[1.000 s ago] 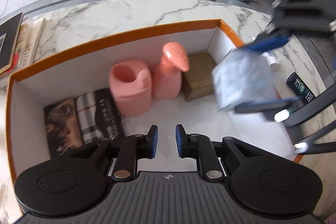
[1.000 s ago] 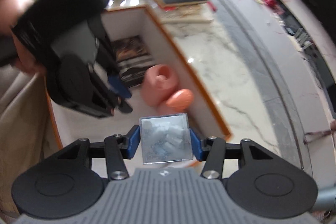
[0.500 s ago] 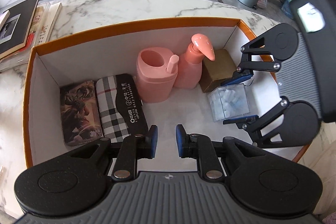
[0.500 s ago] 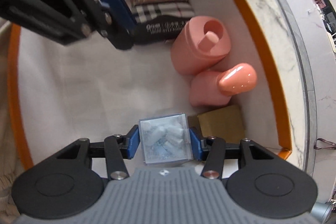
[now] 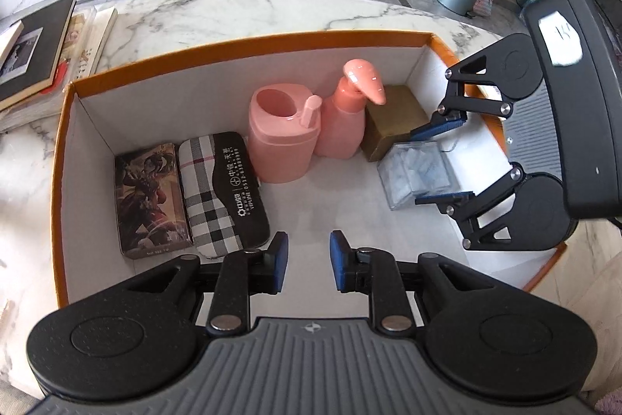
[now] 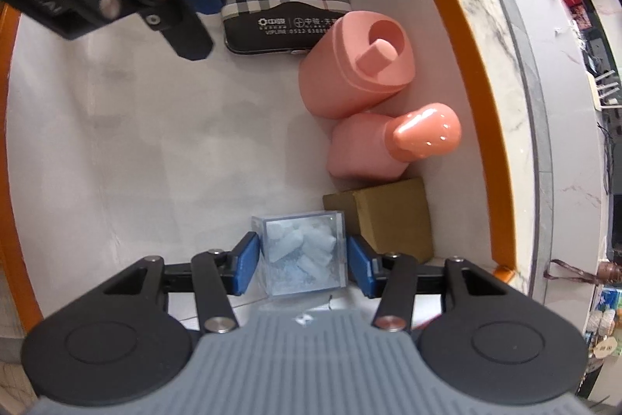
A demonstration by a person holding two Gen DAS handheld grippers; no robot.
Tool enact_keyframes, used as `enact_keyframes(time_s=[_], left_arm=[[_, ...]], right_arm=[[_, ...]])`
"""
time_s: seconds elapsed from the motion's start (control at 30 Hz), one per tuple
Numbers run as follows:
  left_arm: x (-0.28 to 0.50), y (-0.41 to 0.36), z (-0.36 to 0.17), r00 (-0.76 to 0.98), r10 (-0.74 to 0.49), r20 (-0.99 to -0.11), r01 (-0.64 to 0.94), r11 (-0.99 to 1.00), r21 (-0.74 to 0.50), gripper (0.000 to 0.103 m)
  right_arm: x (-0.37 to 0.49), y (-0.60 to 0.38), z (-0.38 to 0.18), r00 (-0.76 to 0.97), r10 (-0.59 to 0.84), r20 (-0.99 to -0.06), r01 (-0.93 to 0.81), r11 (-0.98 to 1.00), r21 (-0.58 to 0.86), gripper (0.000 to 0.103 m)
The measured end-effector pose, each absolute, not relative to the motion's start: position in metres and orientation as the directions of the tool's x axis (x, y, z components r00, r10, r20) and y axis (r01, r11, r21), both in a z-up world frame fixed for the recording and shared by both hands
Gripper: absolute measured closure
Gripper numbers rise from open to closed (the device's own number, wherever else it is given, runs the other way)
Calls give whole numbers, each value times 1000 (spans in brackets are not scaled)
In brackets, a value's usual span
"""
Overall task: Organize rigid objects
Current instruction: 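Open the right tool and move both tools back to the table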
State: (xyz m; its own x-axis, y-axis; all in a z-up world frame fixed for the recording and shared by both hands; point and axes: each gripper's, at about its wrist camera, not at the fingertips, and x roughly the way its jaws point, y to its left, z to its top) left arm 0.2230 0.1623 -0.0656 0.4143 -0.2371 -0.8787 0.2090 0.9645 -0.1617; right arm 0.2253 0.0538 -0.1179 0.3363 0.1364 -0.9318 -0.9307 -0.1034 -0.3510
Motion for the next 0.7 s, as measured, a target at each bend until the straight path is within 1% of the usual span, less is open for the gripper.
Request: enact_keyframes(time_s=[0.13,0.27,0.37,0.5,0.6,0.67,0.7], left_arm=[[211,154,-50,438,-272,-857,249,953,-175,77],[196,137,-27,483,-302,-822,304,938,-166,77],[184,118,-8,505,-343,-792,371,915,-160,77],[169,81,11,506,-391,-769,500,859,-108,77],[164,49,14,482,-403,-778,590,806,-52,71],[162,28,12,458,-402,-793,650,759,-10,65],[161,16,10,444,-400,-801,680,733,11,58]], right_arm=[[225,44,-98,316,193,-929,-945,-16,-325,52],[220,24,-65,329,271,-904,-944,93,-316,52],[215,1,-38,349,334,-876,-935,179,-305,52],[204,-41,-10,400,395,-827,-909,289,-301,52],[196,-77,-5,432,404,-806,-882,374,-285,53],[193,-102,-10,441,390,-808,-863,432,-262,53],[192,-115,-15,443,378,-813,-851,462,-249,53]])
